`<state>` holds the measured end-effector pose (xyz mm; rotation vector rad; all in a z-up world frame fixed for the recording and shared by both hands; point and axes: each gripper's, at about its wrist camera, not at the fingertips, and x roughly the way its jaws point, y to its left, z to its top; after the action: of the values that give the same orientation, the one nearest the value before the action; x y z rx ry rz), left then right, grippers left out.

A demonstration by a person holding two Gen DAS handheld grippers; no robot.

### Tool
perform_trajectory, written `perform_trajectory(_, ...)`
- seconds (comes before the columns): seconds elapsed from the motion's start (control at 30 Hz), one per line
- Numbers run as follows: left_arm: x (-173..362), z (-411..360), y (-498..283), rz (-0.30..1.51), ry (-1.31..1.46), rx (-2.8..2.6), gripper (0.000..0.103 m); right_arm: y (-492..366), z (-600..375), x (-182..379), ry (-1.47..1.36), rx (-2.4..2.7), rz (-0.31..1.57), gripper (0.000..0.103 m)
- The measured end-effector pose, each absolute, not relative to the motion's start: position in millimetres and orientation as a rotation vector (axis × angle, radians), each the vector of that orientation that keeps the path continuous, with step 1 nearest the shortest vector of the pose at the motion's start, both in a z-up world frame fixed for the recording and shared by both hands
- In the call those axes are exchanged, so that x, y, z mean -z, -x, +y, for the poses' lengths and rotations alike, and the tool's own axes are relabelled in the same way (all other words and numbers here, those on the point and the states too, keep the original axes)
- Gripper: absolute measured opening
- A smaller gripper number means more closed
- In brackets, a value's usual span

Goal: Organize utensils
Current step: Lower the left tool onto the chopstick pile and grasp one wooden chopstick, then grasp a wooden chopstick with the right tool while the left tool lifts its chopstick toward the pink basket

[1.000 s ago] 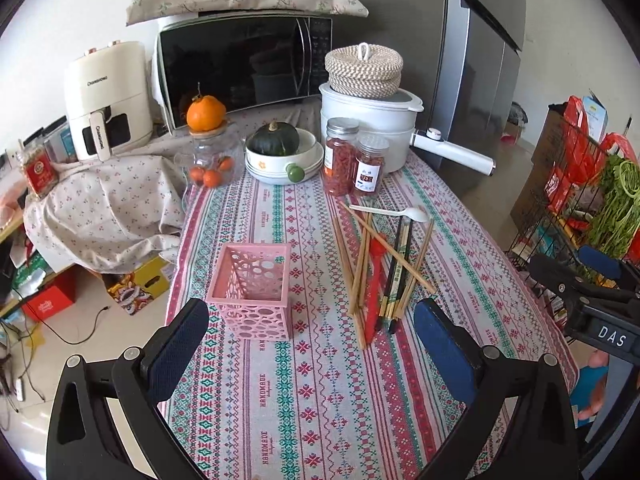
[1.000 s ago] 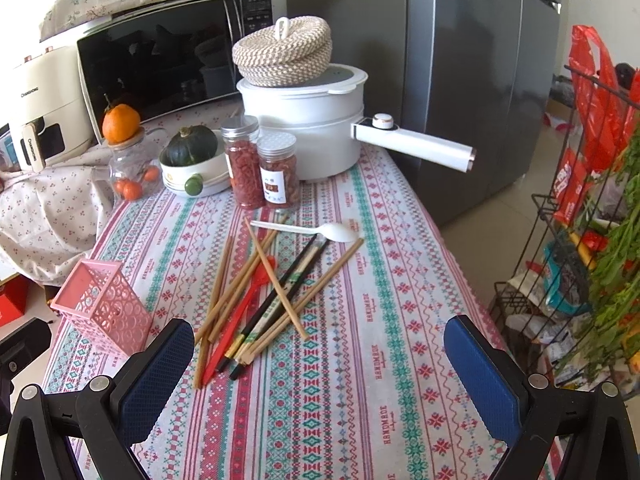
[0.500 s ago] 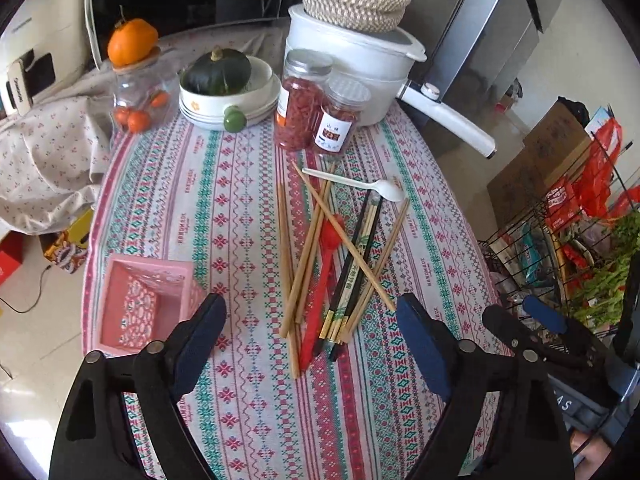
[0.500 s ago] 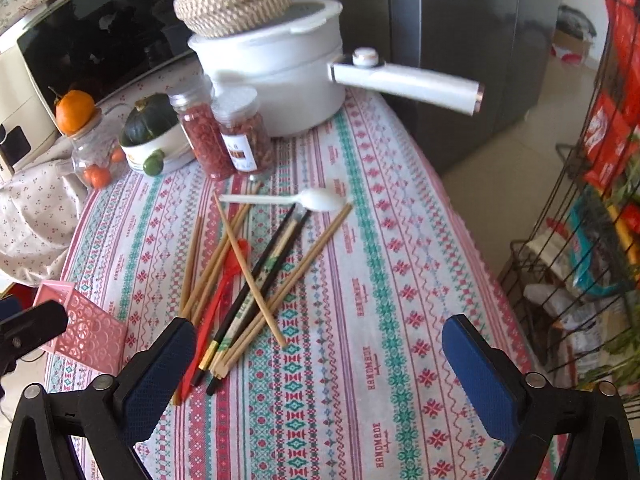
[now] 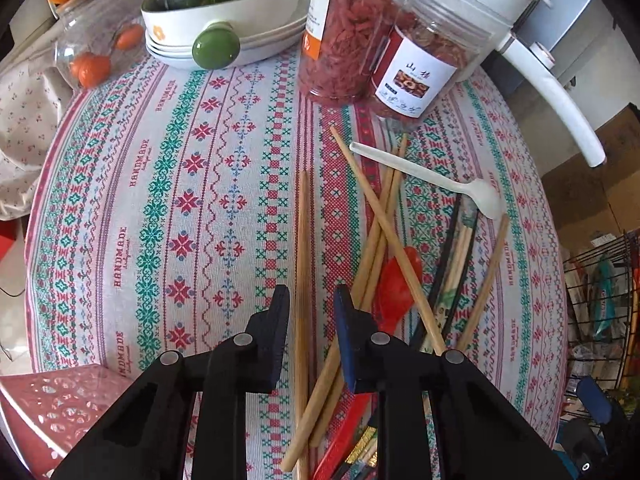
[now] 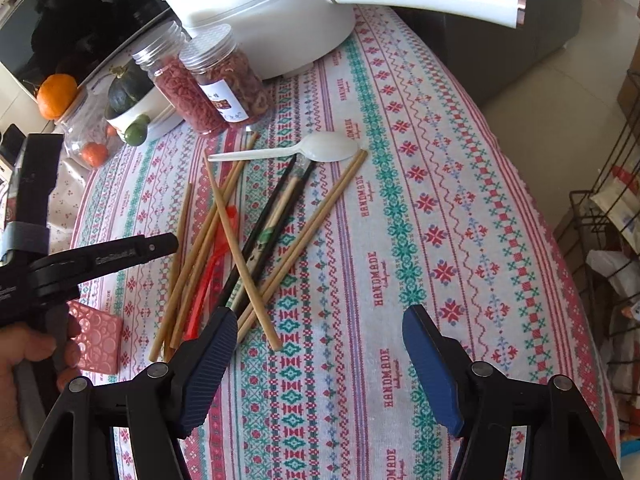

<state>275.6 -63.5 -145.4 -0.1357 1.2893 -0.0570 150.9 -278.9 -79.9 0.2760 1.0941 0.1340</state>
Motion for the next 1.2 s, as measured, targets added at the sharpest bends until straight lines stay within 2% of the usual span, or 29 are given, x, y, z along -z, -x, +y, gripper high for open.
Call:
perform_trajectory(0.1, 158.6, -64.2, -280.6, 1.323, 0.130, 0.050, 0.021, -154.6, -278.8, 81.5, -0.267, -0.134, 1.100, 0.073)
perform_trajectory(0.2, 158.5, -65.8, -278.5, 1.310, 0.121, 0.062, 0.006, -156.5, -279.6, 82.2, -0.251, -0.129, 1.102, 0.073)
perform_trajectory(0.37, 132.7, -61.7, -254.5, 1.226, 0.119, 0.129, 0.006, -159.8, -278.9, 87.4, -0.244, -0.116, 1.114, 0.073)
perform_trajectory(0.7, 40.0, -22.2, -139.7, 0.962, 0.160, 0.279, 0.006, -168.2, -255.4, 96.7, -0.223, -0.125, 1.130, 0.071)
perform_trajectory(0.77, 27.8, -12.4, -121.9, 0.927, 0.171, 0.295, 0.006, -173.7, -245.1, 95.0, -0.207, -0.128, 1.123, 0.068)
perform_trajectory(0.87, 15.0, -0.2, -103.7, 0.877, 0.189, 0.307, 0.006, -185.6, -226.7, 95.5, -0.170, -0.148, 1.123, 0.056)
perform_trajectory(0.93, 11.4, 7.0, -97.0, 0.860, 0.194, 0.318, 0.006, -196.4, -211.6, 98.3, -0.142, -0.189, 1.131, 0.040)
perform_trajectory(1.03, 9.2, 21.0, -91.3, 0.852, 0.203, 0.321, 0.006, -215.7, -188.8, 104.5, -0.103, -0.243, 1.141, 0.027)
perform_trajectory(1.1, 8.7, 33.3, -88.7, 0.846, 0.224, 0.317, 0.006, -230.2, -176.2, 107.6, -0.098, -0.273, 1.143, 0.022)
perform_trajectory(1.2, 8.2, 44.6, -85.4, 0.835, 0.234, 0.301, 0.006, -253.7, -158.2, 110.8, -0.070, -0.294, 1.142, 0.019)
